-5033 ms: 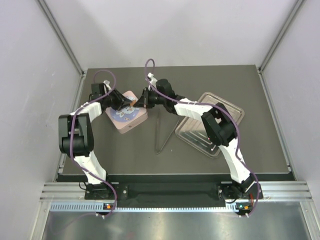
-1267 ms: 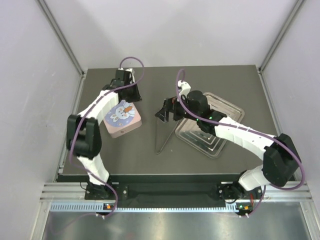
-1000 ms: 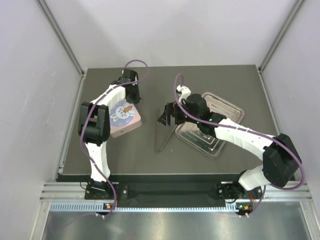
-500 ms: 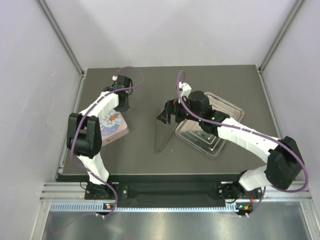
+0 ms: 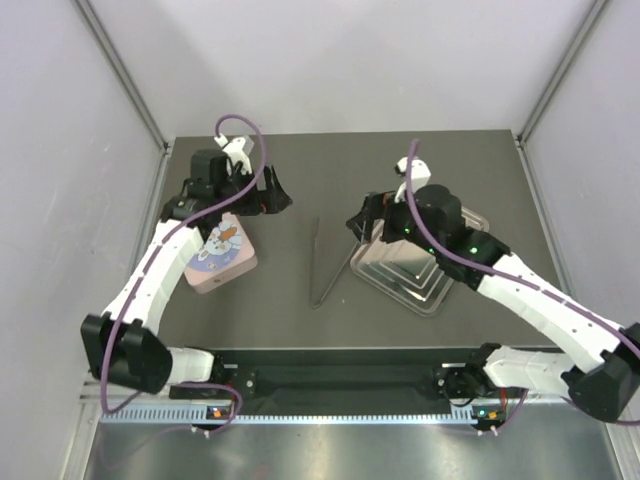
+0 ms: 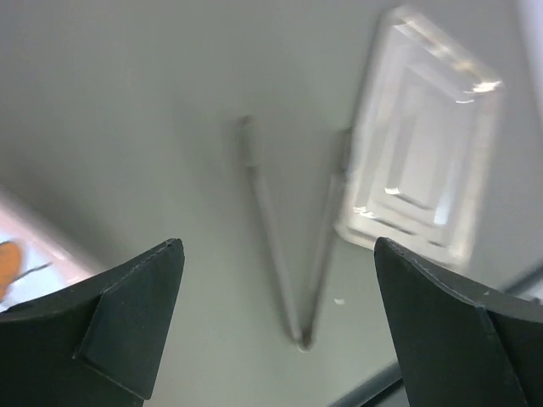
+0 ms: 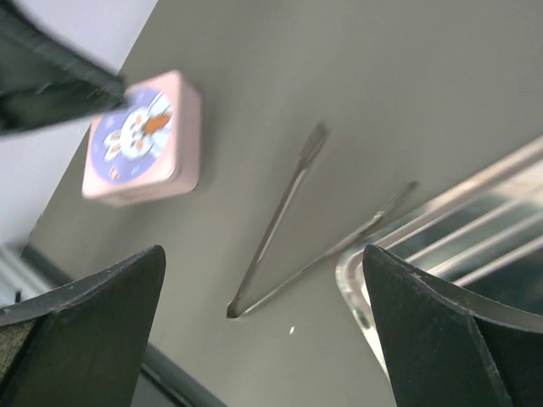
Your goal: Pack the chocolate
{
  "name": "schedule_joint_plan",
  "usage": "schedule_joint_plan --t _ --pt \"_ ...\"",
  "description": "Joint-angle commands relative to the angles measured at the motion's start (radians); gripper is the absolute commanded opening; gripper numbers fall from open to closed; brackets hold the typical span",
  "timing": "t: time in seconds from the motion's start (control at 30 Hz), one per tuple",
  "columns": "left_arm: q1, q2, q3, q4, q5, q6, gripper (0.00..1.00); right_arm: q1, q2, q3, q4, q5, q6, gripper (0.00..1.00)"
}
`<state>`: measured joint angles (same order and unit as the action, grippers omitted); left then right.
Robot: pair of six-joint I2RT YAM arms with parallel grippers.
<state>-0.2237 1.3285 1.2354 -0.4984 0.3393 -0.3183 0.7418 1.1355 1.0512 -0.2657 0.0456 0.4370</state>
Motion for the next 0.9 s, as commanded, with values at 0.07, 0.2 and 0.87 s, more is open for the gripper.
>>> schedule_joint_plan --t 0.07,0.2,0.87 --pt "0.000 -0.132 -0.095 0.207 0.248 -0.099 0.99 -0.004 -0.103 0.096 -0.135 0.247 -0.007 1.00" --pt "0.000 -0.198 -0.143 0.303 0.328 -0.171 0.99 -0.004 -0.117 0.128 -0.194 0.313 -0.032 1.00" --pt "0.000 -0.368 -0.182 0.347 0.257 -0.157 0.99 -0.005 -0.191 0.156 -0.257 0.441 -0.064 1.00"
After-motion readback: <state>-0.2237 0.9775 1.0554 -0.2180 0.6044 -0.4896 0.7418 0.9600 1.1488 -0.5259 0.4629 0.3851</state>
